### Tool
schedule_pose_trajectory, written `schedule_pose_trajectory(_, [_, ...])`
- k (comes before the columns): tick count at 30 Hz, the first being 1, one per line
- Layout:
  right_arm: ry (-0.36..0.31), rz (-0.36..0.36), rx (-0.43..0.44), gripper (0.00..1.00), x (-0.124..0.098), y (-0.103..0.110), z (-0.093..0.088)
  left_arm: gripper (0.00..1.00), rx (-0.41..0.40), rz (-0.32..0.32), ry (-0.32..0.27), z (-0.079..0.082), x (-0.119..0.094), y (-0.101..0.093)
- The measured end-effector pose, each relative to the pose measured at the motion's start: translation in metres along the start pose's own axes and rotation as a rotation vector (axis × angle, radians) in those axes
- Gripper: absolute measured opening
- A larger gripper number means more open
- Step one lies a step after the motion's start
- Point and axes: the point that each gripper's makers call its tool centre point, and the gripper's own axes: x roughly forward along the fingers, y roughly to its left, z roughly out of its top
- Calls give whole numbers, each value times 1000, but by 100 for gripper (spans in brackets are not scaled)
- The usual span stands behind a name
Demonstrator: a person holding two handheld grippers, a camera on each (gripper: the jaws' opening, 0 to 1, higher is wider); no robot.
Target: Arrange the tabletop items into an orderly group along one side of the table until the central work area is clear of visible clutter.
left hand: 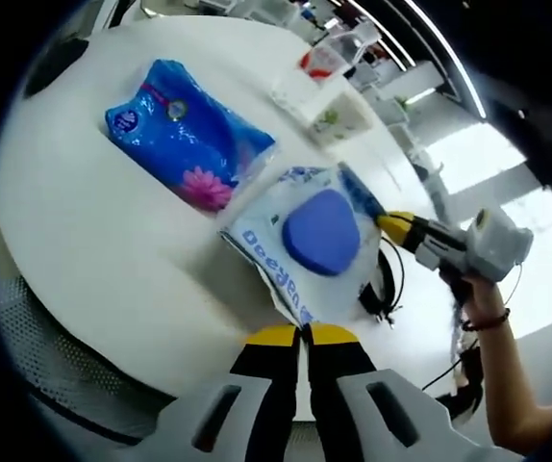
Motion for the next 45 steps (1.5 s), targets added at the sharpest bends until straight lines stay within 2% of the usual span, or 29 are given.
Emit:
schedule_pose_trajectory(6, [-17,-24,26,0,-16,1,0,1,27,-5,-3,2,-3,-3])
schedule_pose_trajectory(9, [-38,-39,56,0,-28,1,0,1,2,-14,7,0,-4,-4])
schedule_pose_trajectory(12, [-48,-54,77,0,-39,3,-4,1,12,-19,8,0,-5,-5])
schedule_pose_trajectory(14, [-47,-68,84,0,-46,4,-7,1,44,-22,-5,5,-7,-8])
schedule_pose_trajectory(17, [-47,-94,102,0,-58,4,-14,1,50,-37,-23,11,-9,-12])
schedule_pose_trajectory(21, [-63,-98,133,0,-69,7,-18,1,76,-39,-44,17,-10,-13])
schedule_pose_trajectory(34, [-62,-139,174,0,-93,16,-30,0,154,-59,-69,36,-7,-23])
schedule_pose_trajectory(45, [-83,-185,245,0,-114,21,-38,0,266,-80,-74,50,3,-37])
